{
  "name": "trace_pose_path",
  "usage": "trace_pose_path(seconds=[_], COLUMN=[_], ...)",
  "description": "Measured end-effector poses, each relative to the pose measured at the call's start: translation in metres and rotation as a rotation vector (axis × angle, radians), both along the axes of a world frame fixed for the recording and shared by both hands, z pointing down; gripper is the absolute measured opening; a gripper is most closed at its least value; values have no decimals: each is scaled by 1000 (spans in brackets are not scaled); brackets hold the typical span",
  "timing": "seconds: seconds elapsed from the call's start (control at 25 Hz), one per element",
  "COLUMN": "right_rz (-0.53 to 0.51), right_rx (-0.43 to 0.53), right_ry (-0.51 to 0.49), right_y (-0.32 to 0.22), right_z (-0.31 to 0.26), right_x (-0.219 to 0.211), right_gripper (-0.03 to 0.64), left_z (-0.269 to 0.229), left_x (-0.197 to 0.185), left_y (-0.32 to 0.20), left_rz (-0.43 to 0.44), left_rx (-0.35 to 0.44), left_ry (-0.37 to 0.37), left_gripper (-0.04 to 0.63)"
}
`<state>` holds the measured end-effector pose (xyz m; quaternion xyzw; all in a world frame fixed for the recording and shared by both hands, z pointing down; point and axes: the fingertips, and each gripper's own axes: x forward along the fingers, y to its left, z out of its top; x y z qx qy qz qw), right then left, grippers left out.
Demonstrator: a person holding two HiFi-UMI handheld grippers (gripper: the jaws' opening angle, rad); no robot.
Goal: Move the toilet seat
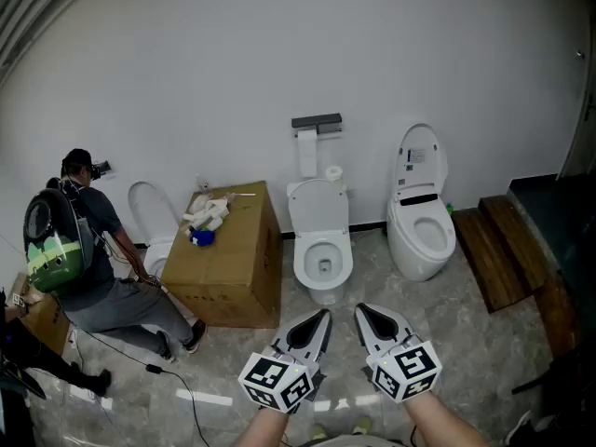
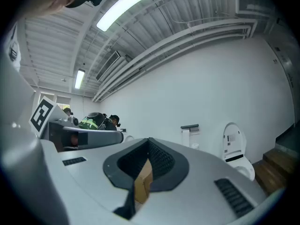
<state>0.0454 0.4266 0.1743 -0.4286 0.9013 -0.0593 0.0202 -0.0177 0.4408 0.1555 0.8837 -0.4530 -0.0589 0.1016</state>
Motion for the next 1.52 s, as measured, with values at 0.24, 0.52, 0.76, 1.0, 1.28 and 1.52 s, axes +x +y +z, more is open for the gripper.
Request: trace_pose_path(seconds=[0.24, 0.52, 0.76, 1.0, 1.28, 1.52], right_rz=[-6, -21, 20, 18, 9, 21], right_rx=[4, -1, -1, -22, -39, -52], right_ry=[1, -49, -75, -126, -150, -131], right_y=[-3, -3, -15, -26, -59, -99], right_z=[1, -3, -1, 0, 2, 15], right_x=[7, 20, 46, 73, 73, 65], right_gripper=[14, 15, 15, 15, 15, 15], left_z=[1, 1, 7, 4, 4, 18], left_x=[7, 18, 15, 19, 18, 14], left_y=[-3, -4, -12, -18, -50, -96], left_rz=[-7, -9, -45, -109, -126, -112], left_rx=[-1, 2, 3, 2, 3, -4], left_ry=[5, 1, -3, 22, 13, 21], left_gripper=[8, 8, 8, 8, 8, 8])
